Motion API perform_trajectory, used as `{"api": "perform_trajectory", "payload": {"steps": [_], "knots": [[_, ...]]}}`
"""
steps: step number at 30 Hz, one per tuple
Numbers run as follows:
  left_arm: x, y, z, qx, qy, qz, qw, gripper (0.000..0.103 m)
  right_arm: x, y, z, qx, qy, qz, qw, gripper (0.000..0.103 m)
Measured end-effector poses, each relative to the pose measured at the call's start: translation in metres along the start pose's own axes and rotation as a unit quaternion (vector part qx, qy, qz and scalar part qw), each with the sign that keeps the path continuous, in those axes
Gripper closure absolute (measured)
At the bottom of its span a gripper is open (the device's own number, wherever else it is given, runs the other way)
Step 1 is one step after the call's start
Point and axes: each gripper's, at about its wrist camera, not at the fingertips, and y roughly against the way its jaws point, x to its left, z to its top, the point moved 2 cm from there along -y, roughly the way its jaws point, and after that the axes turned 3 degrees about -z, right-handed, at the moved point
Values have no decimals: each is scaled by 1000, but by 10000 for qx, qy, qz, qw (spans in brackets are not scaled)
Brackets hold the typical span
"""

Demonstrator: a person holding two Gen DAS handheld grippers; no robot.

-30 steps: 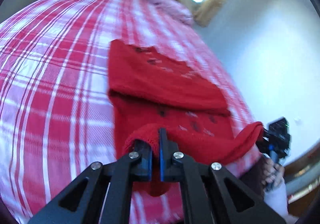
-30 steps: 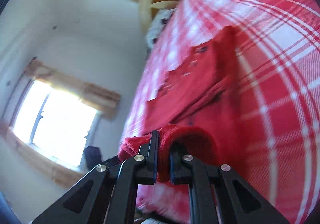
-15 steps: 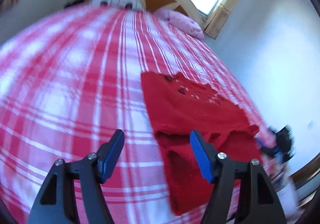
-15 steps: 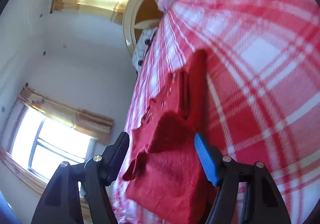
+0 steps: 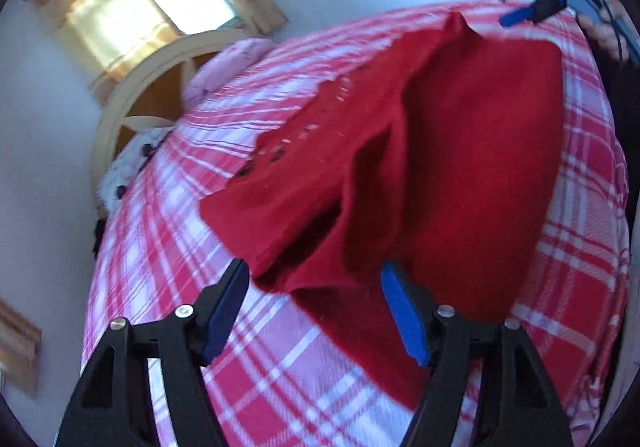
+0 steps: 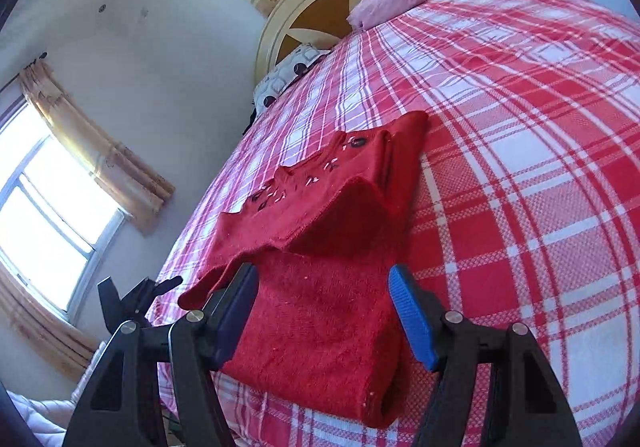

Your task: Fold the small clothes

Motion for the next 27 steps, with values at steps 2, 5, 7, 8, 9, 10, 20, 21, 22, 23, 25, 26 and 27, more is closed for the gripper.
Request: {"api": "perform_trajectory", "payload": {"steps": [2, 5, 7, 8, 9, 10, 20, 21, 22, 23, 25, 26, 27], "knots": [[0, -11, 5, 25, -120, -132, 9998, 45, -3, 2, 1, -59, 34, -147, 9999, 34], [6, -21, 9, 82, 258, -481, 9985, 93, -8, 8, 3, -140, 72, -314, 9994, 34], [17, -24, 7, 49, 889, -755, 9932, 93, -10, 8, 4, -129, 205, -519, 9984, 34], [22, -23, 5, -26, 1188, -894, 9889, 94, -10, 7, 5, -105, 278, -609, 9977, 34], [29, -21, 3, -118, 1562, -1043, 9821, 94, -9, 4, 6, -73, 387, -688, 9969, 34], [32, -19, 2, -199, 1846, -1151, 9758, 94, -7, 2, 7, -56, 492, -723, 9962, 34], [48, -36, 0, -265, 3203, -1494, 9351, 94, 23, -56, 24, 121, 1974, -1344, 9710, 34], [47, -37, 0, -235, 3223, -1497, 9344, 94, 23, -63, 24, 197, 2010, -1366, 9698, 34], [47, -38, 0, -245, 3268, -1514, 9326, 94, 22, -68, 23, 260, 2017, -1341, 9699, 34], [48, -37, 1, -280, 3319, -1523, 9305, 91, 22, -72, 23, 296, 2004, -1305, 9705, 35], [50, -36, 1, -310, 3429, -1520, 9265, 84, 21, -75, 21, 362, 1961, -1304, 9712, 71], [50, -37, 1, -301, 3452, -1494, 9261, 82, 20, -74, 21, 343, 1932, -1323, 9716, 78], [50, -38, 1, -296, 3466, -1480, 9258, 82, 20, -70, 21, 275, 1862, -1312, 9733, 82]]}}
